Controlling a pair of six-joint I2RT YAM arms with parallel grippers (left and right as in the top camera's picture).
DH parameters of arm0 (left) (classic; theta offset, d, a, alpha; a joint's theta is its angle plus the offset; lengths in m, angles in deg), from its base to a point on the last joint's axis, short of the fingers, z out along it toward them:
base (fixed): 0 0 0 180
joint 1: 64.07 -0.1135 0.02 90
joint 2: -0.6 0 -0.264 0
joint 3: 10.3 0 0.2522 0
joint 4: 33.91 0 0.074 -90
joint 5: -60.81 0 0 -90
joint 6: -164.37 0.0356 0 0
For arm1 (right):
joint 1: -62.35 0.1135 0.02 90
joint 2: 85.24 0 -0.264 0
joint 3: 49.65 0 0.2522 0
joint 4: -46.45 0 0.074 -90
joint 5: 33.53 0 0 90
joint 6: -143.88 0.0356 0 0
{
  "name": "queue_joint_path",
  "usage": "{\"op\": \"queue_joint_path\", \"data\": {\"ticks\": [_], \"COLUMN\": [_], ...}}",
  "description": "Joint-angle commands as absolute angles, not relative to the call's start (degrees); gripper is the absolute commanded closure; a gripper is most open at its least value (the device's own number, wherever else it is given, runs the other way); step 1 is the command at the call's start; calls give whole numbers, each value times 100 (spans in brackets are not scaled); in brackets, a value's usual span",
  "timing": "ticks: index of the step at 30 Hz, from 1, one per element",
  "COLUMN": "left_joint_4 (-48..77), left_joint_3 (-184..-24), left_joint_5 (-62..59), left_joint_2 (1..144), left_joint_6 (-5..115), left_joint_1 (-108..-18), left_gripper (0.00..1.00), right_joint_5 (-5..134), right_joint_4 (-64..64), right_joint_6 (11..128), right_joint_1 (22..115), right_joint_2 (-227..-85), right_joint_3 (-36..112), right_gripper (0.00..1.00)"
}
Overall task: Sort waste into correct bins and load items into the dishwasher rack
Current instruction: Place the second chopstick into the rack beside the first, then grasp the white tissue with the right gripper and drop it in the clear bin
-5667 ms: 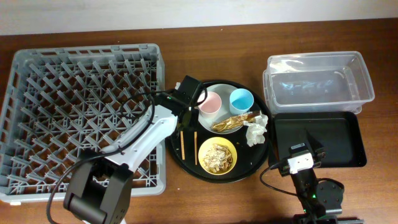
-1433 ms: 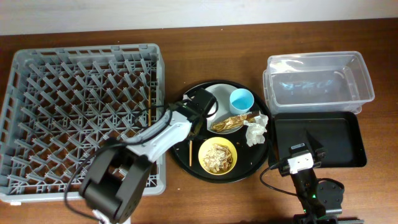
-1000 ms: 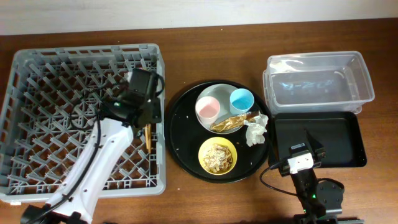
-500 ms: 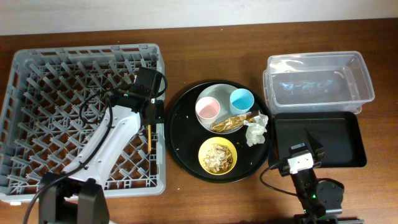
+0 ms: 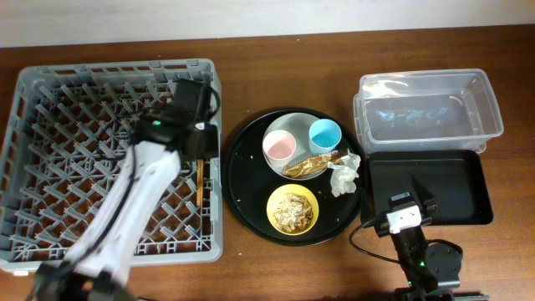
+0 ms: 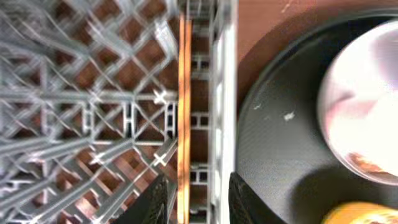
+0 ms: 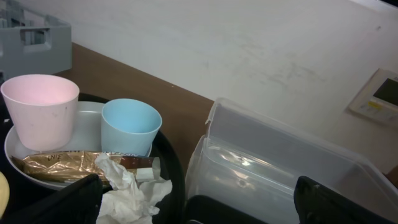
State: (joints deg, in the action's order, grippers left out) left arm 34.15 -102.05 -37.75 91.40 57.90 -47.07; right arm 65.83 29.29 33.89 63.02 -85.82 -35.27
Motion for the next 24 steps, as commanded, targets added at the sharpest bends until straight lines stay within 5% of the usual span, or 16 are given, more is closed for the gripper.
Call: {"op": "queue_joint_path", "data": {"ticks": [1, 2, 7, 9, 10, 14, 16, 18, 23, 24], "left_joint_4": [3837, 4110, 5068, 5089, 5107, 5301, 5301, 5301, 5301, 5301], "left_joint_3": [-10586, -10586, -10586, -10586, -10586, -10586, -10586, -10586, -10586, -10586], "left_joint_5": [-2476, -2183, -2210, -2404, -2656, -2708, -2708, -2706, -2708, -2708], "left_joint_2": [7934, 7584, 6671, 6275, 6153, 6118, 6135, 6137, 6137, 6137], "left_joint_6": [5796, 5796, 5794, 5794, 5796, 5796, 5796, 5796, 5796, 5796], "left_joint_1": [-5002, -5048, -5048, -5048, -5048, -5048, -5048, -5048, -5048, -5048], "left_gripper": [35, 24, 21, 13, 1, 1, 1, 1, 1, 1], "right_joint_5": [6636, 6636, 6898, 7578, 7580, 8004, 8000, 8188, 8821, 8922], "right_joint_4": [2902, 2902, 3449, 3910, 3357, 1158, -1611, -3014, -3534, -3600], "right_joint_6": [3374, 3376, 3381, 5035, 5623, 5608, 5396, 5632, 6100, 5866], "right_joint_1": [6265, 6265, 6271, 6269, 6271, 6271, 6271, 6271, 6271, 6271], "right_joint_2": [-8556, -8556, -8556, -8567, -8646, -10665, -12508, -14176, -16455, -17034], "right_joint_3": [-3558, -3558, -3558, -3361, -2939, 25, 2412, 3985, 4018, 4018], "right_gripper": [1, 1, 1, 1, 1, 1, 2, 2, 2, 13]}}
